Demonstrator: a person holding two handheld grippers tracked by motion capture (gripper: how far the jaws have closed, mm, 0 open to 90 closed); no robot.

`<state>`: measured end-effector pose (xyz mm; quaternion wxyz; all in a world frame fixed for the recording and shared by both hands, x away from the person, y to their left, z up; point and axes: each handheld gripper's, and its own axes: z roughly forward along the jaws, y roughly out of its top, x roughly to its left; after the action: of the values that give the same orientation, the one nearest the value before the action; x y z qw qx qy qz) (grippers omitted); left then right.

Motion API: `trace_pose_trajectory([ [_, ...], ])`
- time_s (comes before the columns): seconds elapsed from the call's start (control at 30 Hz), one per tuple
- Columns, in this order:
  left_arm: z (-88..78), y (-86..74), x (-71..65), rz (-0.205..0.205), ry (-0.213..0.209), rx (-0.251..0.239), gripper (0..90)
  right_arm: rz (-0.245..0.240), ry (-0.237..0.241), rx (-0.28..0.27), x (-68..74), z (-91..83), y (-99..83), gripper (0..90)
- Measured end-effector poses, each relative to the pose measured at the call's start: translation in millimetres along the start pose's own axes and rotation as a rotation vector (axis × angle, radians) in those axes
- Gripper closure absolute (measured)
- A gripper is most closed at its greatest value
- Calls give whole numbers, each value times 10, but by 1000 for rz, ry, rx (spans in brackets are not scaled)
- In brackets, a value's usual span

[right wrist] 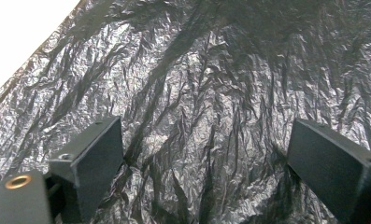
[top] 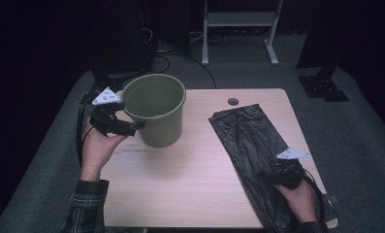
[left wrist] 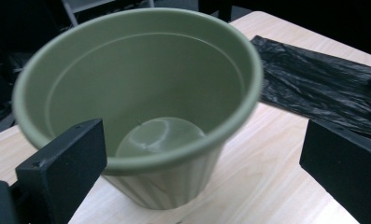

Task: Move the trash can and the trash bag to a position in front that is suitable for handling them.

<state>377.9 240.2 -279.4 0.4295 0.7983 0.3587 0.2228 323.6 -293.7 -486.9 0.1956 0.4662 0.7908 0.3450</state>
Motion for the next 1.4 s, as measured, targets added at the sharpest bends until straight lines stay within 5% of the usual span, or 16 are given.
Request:
trace_pose_trajectory([
  [0.57, 228, 33, 490, -54, 73, 0, 0, 1, -1, 0, 0, 0, 0, 101],
  [0.77, 342, -13, 649, -79, 90, 50, 0, 2, -2, -1, -1, 0, 0, 102],
  [1.4, 484, -92, 655, -92, 65, 81, 0, 1, -3, -1, -1, -1, 0, 102],
])
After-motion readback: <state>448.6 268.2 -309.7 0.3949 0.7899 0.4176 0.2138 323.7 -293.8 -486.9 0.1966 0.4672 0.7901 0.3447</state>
